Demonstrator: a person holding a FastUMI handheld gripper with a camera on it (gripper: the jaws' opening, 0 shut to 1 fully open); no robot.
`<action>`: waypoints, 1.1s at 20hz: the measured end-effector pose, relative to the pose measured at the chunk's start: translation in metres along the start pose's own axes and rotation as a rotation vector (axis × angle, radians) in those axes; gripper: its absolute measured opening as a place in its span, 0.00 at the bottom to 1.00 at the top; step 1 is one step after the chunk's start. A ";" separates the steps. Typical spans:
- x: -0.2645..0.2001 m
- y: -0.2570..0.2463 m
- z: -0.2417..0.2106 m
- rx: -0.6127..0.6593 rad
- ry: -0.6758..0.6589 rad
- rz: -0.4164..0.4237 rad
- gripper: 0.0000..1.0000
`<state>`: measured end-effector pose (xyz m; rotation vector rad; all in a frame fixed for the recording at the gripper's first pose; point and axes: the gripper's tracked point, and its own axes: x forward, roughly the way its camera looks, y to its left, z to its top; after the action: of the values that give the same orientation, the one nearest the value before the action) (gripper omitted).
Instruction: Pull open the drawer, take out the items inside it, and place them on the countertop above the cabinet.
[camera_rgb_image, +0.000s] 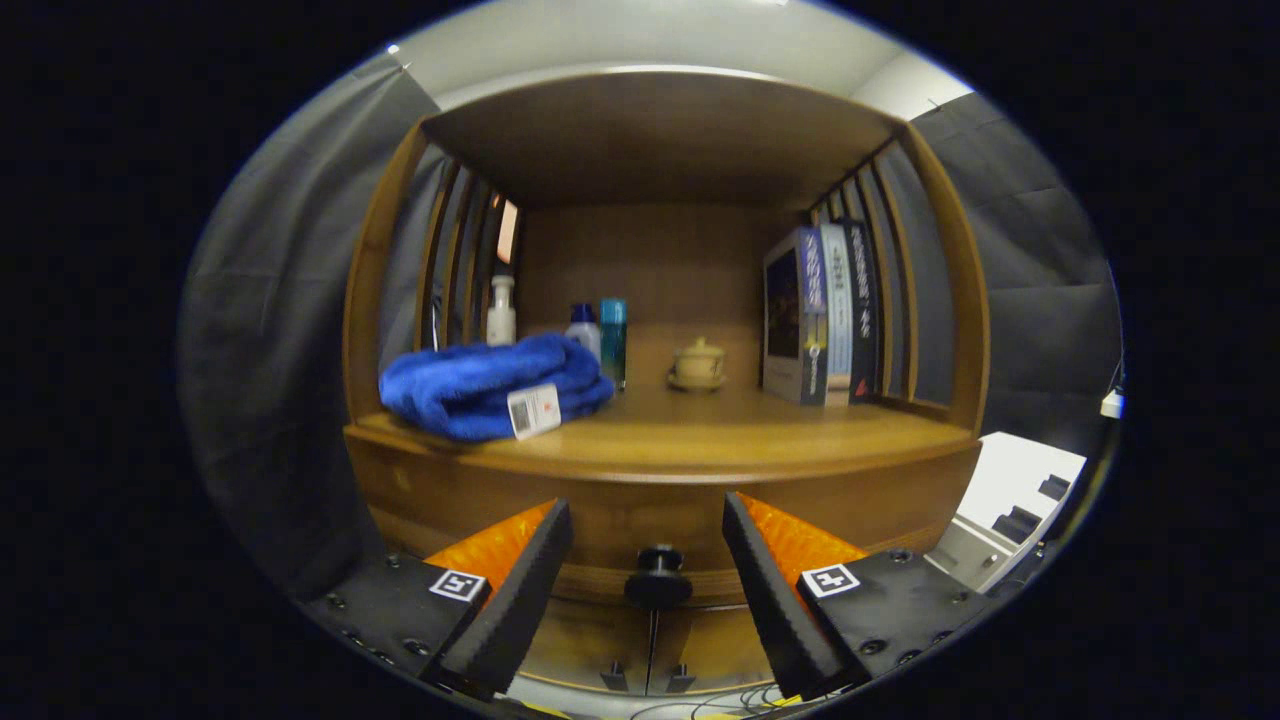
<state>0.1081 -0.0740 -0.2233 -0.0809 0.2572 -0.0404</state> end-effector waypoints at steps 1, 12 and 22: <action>0.005 0.001 -0.012 0.034 0.028 0.011 0.99; 0.028 -0.012 -0.035 0.058 0.044 -0.043 0.62; 0.008 -0.012 -0.045 0.113 0.088 -0.022 0.46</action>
<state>0.1034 -0.0895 -0.2679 0.0304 0.3417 -0.0807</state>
